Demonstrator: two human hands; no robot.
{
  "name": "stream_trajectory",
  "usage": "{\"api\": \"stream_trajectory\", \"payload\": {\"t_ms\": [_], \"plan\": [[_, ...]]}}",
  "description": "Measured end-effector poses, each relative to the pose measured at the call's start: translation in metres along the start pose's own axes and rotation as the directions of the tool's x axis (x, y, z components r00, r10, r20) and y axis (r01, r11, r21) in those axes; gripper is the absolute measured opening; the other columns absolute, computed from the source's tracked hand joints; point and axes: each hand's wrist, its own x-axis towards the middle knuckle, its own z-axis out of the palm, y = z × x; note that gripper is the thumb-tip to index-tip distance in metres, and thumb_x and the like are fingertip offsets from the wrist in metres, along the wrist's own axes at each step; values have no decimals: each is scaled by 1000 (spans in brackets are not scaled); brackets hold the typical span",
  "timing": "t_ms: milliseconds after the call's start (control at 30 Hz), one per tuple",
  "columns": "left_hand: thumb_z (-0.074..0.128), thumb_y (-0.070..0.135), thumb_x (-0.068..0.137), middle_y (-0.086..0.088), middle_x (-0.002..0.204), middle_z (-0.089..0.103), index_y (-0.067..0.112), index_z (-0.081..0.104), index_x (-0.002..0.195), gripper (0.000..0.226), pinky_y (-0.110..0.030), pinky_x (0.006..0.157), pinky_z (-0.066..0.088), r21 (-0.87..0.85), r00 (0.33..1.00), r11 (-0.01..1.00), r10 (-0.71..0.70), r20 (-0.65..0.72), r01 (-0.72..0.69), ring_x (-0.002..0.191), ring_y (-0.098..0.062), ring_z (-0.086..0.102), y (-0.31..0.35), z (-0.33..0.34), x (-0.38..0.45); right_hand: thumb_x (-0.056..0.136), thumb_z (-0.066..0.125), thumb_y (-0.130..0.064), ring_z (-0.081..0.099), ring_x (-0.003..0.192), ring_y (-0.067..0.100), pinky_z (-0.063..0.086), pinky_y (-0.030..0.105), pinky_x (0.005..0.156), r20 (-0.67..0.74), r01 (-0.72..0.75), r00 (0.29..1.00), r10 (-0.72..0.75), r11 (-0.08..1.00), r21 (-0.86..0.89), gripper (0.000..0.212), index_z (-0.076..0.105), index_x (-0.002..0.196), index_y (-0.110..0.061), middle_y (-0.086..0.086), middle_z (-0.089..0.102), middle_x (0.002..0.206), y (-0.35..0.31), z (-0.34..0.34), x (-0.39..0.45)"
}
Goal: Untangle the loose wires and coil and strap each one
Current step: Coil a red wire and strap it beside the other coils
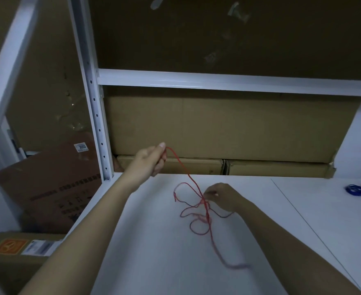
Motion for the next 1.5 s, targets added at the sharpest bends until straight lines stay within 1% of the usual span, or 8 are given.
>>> {"api": "stream_trajectory", "payload": {"t_ms": [233,400,567,833,967,1133,1333,1500], "plan": [[37,31,103,7,44,37,11,49,74,37,-19,45,28,66,997,996,50,57,-53,42,-7,31,14,19,4,94,56,-23,48,111,4,42,15,79,-86,-19,994,68,878,478,45,45,137,-25,-8,50,128,-45,-13,10],[36,32,103,3,48,37,11,49,74,38,-20,46,29,-16,995,996,85,51,-84,44,-9,32,34,32,9,97,53,-22,47,62,12,35,26,61,-247,102,969,-23,944,313,25,65,88,-2,4,57,72,-70,-31,28],[33,38,103,2,45,37,9,50,73,44,-21,42,25,-243,996,968,79,35,-68,37,-9,29,46,21,18,97,53,-18,59,75,8,48,26,78,-510,238,802,309,618,749,15,66,93,-11,-4,64,79,-86,-66,53],[31,30,103,1,63,57,7,54,95,33,-17,56,44,-691,993,713,100,-70,-120,55,-8,51,61,24,30,101,42,-13,52,69,15,48,29,70,-273,205,962,-29,736,646,18,59,95,-9,3,53,73,-106,-41,49],[31,26,105,-1,83,56,8,50,101,26,-25,71,43,-12,969,995,89,-230,-95,76,-13,55,40,29,43,101,43,-16,56,106,13,44,27,94,-283,332,931,-232,861,385,29,55,127,-10,4,61,114,-107,-18,38],[37,34,102,-1,78,47,9,37,98,25,-34,58,32,674,994,731,90,57,-105,71,-23,49,-16,8,38,99,46,-22,60,92,12,47,30,79,-200,328,938,-284,913,243,22,62,112,-19,-4,66,102,-95,-17,24],[52,59,88,3,71,44,14,46,77,47,-30,56,36,759,962,636,-92,257,-142,62,-13,41,-41,6,21,97,50,-25,48,89,16,40,33,79,-249,222,941,-230,973,-61,20,65,93,-12,-2,62,92,-66,-23,26],[54,49,93,10,45,49,15,58,71,41,-15,46,35,464,942,886,-179,285,28,42,-5,42,-31,13,9,98,48,-14,53,85,19,35,27,69,-170,293,939,-299,954,-60,19,64,96,-5,4,61,94,-60,-11,24]]}}
